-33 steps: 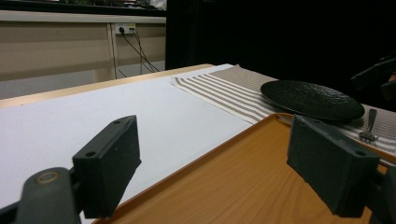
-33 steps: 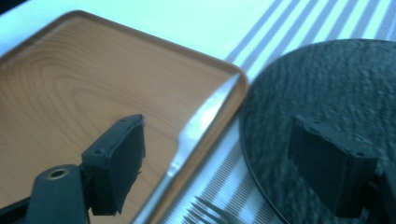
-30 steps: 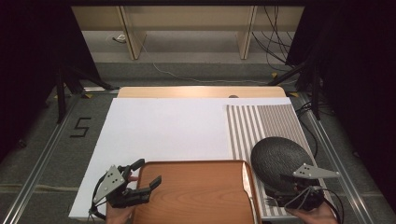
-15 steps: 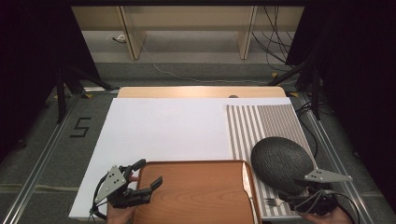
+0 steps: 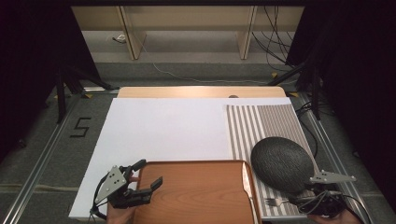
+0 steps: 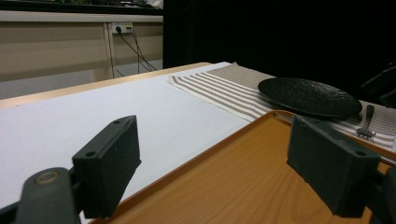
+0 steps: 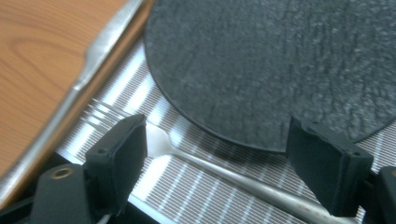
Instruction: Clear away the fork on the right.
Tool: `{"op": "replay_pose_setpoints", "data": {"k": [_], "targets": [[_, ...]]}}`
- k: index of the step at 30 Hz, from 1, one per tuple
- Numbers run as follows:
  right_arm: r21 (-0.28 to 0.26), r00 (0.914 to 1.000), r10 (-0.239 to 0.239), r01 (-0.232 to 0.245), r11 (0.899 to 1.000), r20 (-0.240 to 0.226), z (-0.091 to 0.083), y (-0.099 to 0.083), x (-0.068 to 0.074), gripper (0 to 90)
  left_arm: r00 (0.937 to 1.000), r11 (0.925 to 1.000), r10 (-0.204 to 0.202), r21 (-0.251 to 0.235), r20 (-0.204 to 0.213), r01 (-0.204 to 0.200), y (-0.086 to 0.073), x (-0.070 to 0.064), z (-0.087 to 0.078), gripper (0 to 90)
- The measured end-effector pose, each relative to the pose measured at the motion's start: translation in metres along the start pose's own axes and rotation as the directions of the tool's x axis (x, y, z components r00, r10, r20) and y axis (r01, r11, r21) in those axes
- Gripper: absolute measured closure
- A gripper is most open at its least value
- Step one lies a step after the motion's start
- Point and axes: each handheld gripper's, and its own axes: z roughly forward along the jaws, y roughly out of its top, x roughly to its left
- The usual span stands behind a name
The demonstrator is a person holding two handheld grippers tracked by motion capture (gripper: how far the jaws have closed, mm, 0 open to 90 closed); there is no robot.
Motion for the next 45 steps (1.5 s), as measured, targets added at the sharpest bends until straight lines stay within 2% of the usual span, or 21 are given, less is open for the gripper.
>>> {"op": "replay_pose_setpoints", "data": {"k": [8, 17, 27, 34, 39, 45], "targets": [[0.083, 1.0, 0.001, 0.0, 0.997, -0.007, 0.003, -0.006, -0.007, 23.3, 1.0, 1.0, -0.004, 0.002, 0.0, 0.004, -0.001, 0.0, 0.0, 17.0], [0.156, 0.9998, 0.009, -0.012, 0.988, 0.018, 0.009, -0.011, -0.018, 23.5, 1.0, 1.0, -0.004, 0.002, -0.003, 0.005, -0.001, 0.001, 0.001, 17.0], [0.223, 0.9989, -0.046, 0.044, 0.974, 0.002, 0.02, -0.01, -0.021, 25.2, 1.0, 1.0, -0.004, 0.004, -0.002, 0.004, -0.001, 0.0, 0.001, 17.0], [0.243, 0.9984, -0.055, 0.056, 0.968, -0.01, 0.024, -0.008, -0.022, 28.2, 1.0, 1.0, -0.006, 0.002, -0.003, 0.006, -0.001, 0.001, 0.001, 17.0], [0.268, 0.9972, -0.074, 0.073, 0.961, -0.007, 0.023, -0.008, -0.021, 31.5, 1.0, 1.0, -0.004, 0.004, -0.003, 0.004, -0.001, 0.0, 0.0, 17.0], [0.298, 0.9953, -0.097, 0.092, 0.95, 0.003, 0.02, -0.007, -0.02, 40.5, 1.0, 1.0, -0.005, 0.002, -0.004, 0.005, -0.001, 0.0, 0.0, 17.0]]}}
